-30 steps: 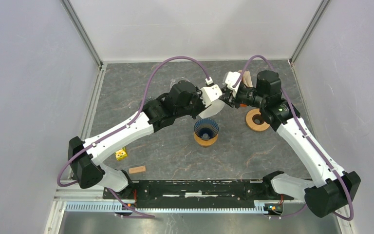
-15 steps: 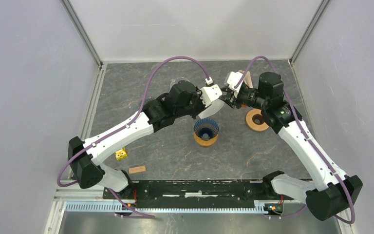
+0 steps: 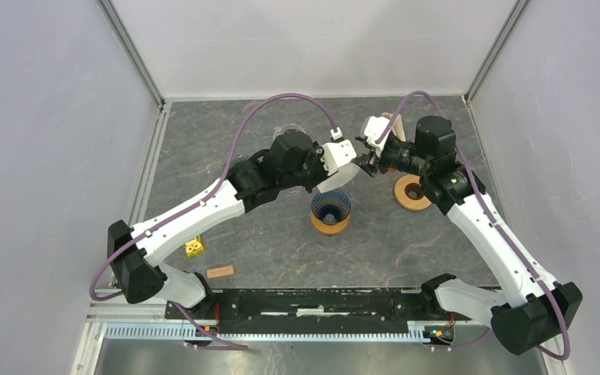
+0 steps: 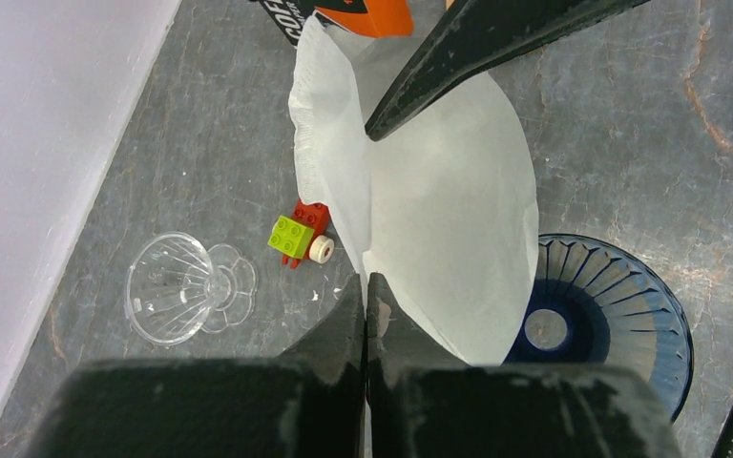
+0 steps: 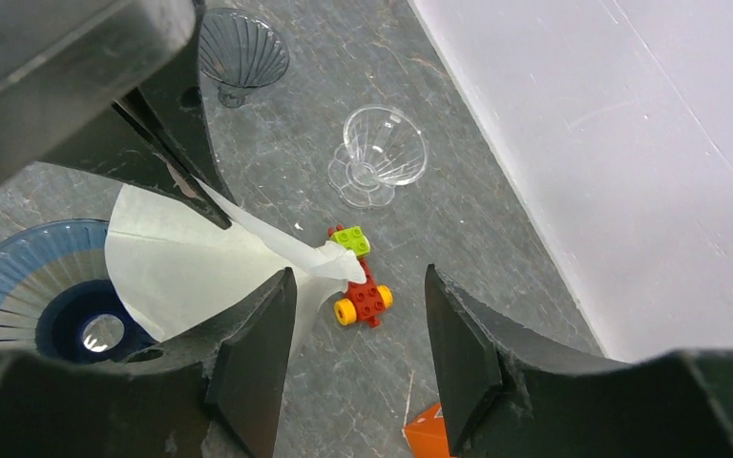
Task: Place the coffee filter in the dripper
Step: Place the coffee filter in the coffee dripper.
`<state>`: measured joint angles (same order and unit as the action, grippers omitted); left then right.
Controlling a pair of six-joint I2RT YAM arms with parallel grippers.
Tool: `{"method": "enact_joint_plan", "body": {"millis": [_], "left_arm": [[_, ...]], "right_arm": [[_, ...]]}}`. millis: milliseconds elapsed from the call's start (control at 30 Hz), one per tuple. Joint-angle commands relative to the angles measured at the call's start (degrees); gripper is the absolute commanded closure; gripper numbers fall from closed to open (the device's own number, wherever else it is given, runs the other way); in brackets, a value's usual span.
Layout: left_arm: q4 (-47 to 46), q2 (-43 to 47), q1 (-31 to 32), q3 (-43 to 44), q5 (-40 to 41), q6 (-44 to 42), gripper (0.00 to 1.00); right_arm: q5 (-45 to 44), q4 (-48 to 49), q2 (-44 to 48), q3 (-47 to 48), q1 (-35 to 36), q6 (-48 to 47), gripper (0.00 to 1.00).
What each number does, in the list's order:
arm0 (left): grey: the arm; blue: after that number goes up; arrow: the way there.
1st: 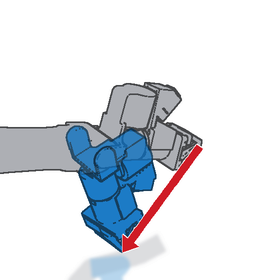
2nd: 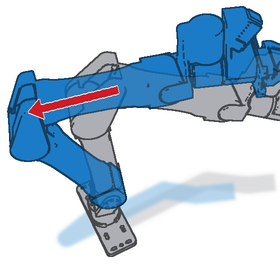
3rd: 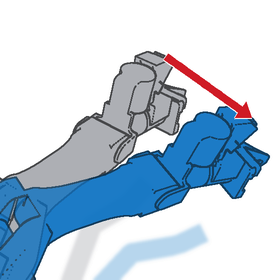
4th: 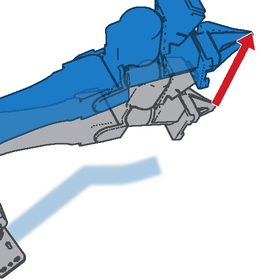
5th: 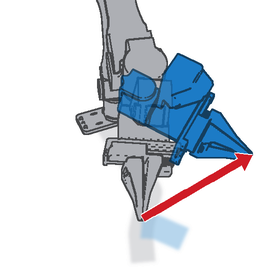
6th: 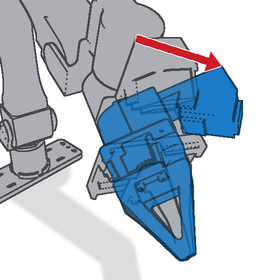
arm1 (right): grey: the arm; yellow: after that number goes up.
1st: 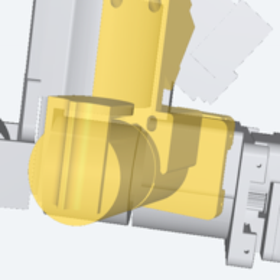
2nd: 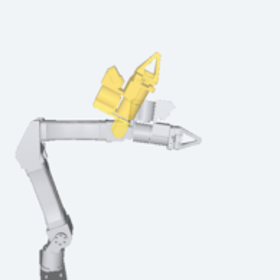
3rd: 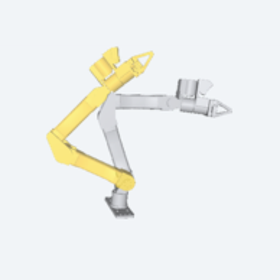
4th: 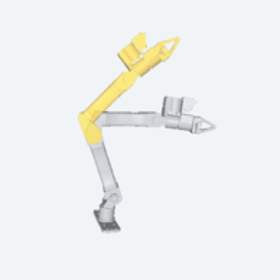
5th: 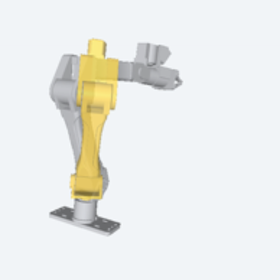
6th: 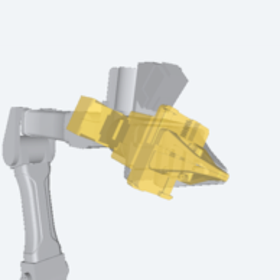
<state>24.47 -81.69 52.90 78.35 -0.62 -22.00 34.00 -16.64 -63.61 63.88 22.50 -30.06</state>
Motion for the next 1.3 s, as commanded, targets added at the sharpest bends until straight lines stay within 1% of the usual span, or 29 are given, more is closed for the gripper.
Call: {"method": "enact_joint_plan", "body": {"millis": [0,267,567,733,900,967,1200,1267], "left_arm": [[0.55,2.17,0.27,0.29,-1.88,-2.65,0.98],[0.75,2.32,0.26,0.14,-1.75,-2.87,0.98],[0.60,2.45,0.27,0.22,-1.00,-2.93,0.98],[0.10,2.58,0.27,0.23,-0.33,-2.74,0.98],[-0.99,2.49,0.22,0.05,0.40,-1.54,0.98],[-1.65,2.42,0.26,0.10,2.68,-0.49,0.98],[-3.97,2.24,0.22,0.14,6.14,3.18,0.98],[-4.08,2.17,0.22,0.23,6.39,3.45,0.98]], "right_arm": [[2.87,1.40,-0.67,1.94,0.29,1.09,0.41],[6.17,0.14,-1.12,1.61,0.35,-0.80,0.44],[5.60,-0.37,-1.34,1.83,0.35,-0.54,0.58],[4.44,0.67,-1.17,1.31,0.35,1.15,0.61],[4.50,2.44,-0.73,0.85,0.37,3.51,0.68],[4.32,3.11,-0.63,0.49,0.44,4.43,0.71],[2.47,5.02,-0.04,-1.06,0.48,6.76,0.79],[1.63,5.48,0.31,-1.59,0.52,7.20,0.83]]}}
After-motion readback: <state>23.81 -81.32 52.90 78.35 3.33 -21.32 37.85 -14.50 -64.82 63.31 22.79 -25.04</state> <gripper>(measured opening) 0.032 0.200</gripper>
